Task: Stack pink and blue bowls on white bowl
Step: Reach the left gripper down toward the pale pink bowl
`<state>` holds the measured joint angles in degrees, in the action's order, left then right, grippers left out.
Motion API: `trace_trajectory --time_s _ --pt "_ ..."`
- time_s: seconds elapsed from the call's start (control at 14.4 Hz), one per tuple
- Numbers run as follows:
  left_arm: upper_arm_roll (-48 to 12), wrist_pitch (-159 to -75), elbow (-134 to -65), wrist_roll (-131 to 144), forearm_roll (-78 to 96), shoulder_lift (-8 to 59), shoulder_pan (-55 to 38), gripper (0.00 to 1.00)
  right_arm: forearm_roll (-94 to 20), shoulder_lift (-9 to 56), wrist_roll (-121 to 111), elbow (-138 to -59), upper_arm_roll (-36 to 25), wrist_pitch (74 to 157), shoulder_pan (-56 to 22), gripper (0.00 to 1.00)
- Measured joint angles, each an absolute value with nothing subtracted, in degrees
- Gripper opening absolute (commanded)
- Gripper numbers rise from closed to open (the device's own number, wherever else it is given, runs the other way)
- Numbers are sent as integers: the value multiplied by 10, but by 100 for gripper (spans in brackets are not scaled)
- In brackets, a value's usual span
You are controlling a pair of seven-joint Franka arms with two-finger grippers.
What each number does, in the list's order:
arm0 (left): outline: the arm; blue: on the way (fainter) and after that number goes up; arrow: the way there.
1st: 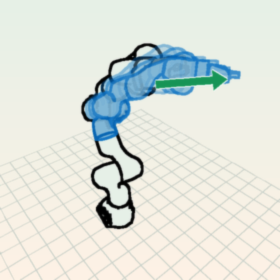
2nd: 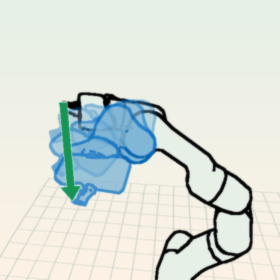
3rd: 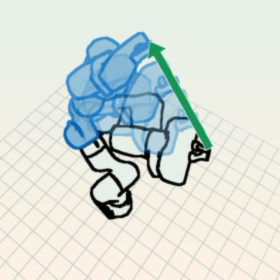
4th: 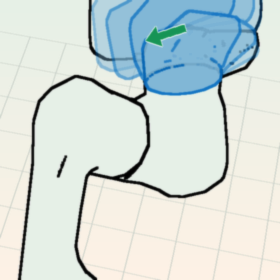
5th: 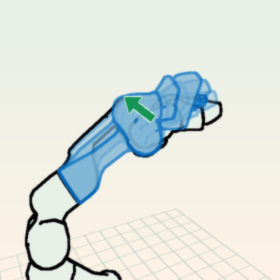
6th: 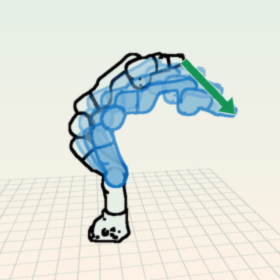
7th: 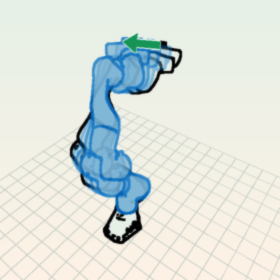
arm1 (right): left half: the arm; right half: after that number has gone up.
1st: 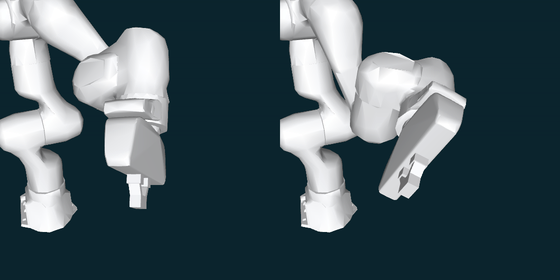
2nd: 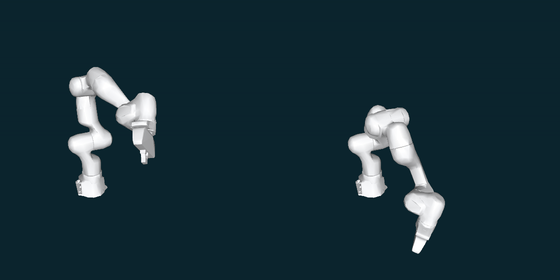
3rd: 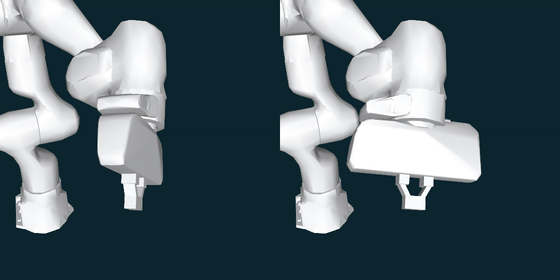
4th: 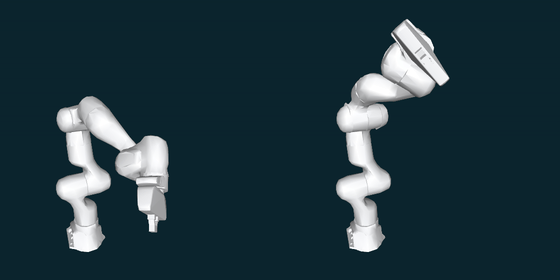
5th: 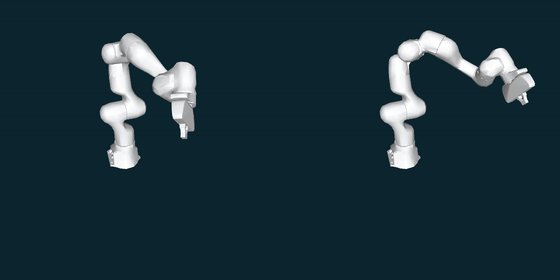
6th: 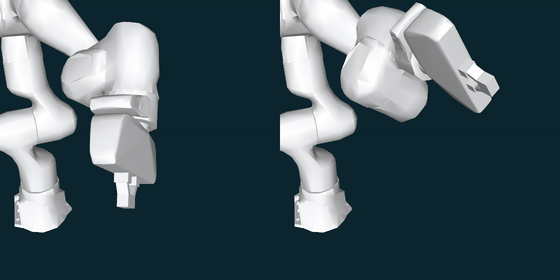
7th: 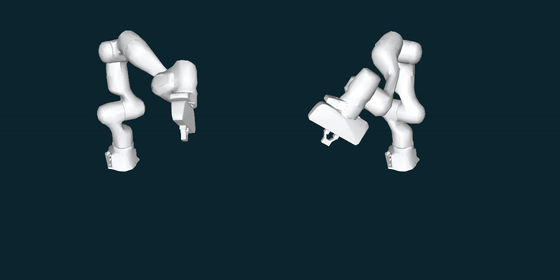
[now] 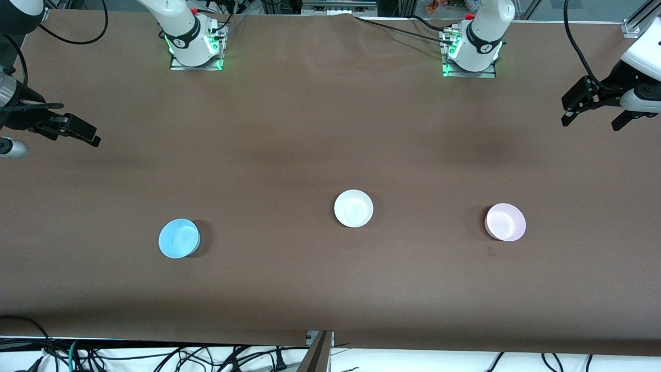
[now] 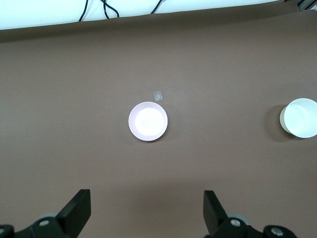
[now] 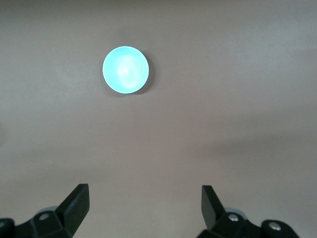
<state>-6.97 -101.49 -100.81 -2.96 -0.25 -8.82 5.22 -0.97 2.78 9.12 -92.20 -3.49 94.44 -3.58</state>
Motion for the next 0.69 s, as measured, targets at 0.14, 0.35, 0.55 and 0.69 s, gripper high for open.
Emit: trace_trajectory --time_s 0.14,0.35,0.55,0.69 --pt "-70 -1015 -1008 -25 -1 -87 52 100 -10 28 91 -922 -34 944 -37 100" --pt "-69 -1023 -1009 -24 1 -69 52 100 -10 28 91 -922 -33 944 -38 100" --pt "-69 -1085 -1015 -19 -36 -13 55 100 -10 28 91 -922 -33 944 -38 100" --pt "-67 -1141 -1018 -13 -46 39 64 100 -10 28 91 -922 -33 944 -38 100"
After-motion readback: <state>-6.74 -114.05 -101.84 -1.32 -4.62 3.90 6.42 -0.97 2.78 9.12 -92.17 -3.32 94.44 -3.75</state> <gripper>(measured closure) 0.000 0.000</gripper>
